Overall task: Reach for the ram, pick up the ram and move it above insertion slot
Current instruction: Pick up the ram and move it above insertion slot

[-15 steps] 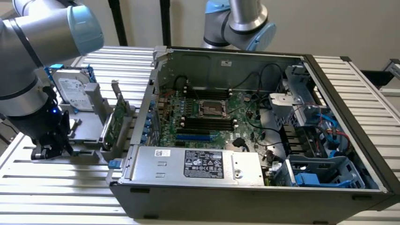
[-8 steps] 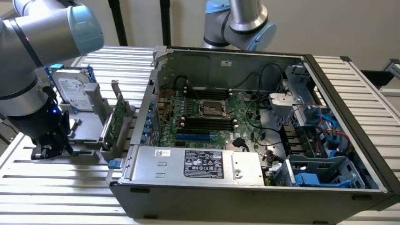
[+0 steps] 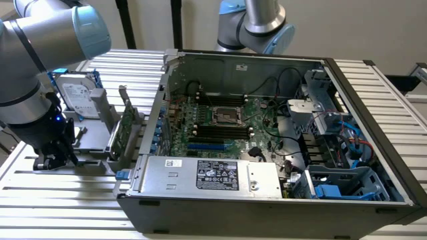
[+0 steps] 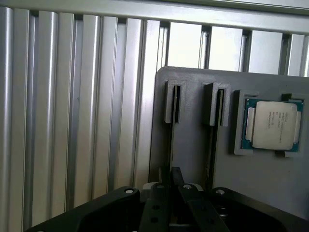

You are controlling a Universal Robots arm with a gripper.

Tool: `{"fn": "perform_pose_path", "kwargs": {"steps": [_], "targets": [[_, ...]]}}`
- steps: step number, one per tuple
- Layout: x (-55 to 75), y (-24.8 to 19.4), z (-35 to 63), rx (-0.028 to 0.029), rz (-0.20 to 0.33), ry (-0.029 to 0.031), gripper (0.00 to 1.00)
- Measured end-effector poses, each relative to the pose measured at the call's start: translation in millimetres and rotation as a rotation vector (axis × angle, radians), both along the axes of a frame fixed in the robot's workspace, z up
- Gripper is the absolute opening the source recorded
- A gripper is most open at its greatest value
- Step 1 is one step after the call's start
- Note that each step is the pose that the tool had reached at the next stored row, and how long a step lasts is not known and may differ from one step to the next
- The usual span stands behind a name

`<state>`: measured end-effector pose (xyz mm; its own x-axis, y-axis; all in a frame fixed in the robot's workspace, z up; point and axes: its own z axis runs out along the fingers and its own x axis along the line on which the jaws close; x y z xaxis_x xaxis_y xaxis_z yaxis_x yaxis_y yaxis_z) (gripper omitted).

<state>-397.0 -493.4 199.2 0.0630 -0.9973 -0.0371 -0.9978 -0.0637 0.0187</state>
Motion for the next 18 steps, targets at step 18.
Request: {"fn": "perform_pose_path", "kwargs": {"steps": [18], "targets": [[2.9, 0.0, 1.2, 0.007, -0.015, 0.0008, 0.13]]}}
